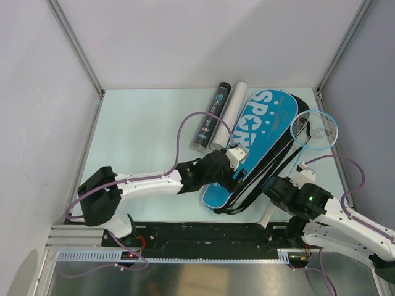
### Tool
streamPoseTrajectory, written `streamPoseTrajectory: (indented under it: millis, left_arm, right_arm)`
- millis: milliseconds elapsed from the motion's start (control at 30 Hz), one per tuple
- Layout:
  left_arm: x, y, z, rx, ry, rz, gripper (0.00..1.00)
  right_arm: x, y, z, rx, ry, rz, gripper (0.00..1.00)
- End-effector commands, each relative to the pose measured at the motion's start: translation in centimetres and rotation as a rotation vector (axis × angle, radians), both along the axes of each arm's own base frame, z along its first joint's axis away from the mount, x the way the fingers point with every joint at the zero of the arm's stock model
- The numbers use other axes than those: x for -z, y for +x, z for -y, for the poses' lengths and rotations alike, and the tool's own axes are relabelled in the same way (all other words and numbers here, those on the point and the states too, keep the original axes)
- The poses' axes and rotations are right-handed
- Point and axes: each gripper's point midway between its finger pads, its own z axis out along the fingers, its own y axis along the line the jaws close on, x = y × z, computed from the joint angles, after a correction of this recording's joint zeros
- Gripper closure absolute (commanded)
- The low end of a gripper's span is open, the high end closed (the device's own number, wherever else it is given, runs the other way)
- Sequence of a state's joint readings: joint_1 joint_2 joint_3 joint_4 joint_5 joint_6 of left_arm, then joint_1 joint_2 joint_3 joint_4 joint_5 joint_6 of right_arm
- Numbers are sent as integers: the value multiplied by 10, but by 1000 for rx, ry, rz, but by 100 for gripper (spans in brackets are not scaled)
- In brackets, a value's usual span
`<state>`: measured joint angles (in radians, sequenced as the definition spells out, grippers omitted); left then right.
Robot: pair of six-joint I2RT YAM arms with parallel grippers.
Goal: Pack up the badminton gear
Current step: Open the racket bag at the center of the board.
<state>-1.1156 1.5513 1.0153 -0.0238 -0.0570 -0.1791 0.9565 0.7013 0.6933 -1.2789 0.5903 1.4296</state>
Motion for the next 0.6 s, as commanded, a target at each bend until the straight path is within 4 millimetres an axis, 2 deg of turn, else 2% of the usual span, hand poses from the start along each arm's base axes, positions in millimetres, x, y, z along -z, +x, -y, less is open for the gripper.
streamPoseTrajectory:
  millis: [0, 267, 400, 567]
  left_arm:
    - [7, 8, 14, 37, 16, 72, 19]
    - [33, 16, 15, 31, 93, 88, 22]
    - [36, 18, 18, 36, 116, 112, 20]
    - [39, 11, 19, 55, 128, 117, 16]
  right_arm:
    - [0, -1, -2, -4, 0, 10, 100]
    - [-4, -6, -5, -18, 27, 39, 100]
    - [-7, -4, -5, -25, 31, 55, 100]
    - [-8, -5, 1, -16, 20, 57, 100]
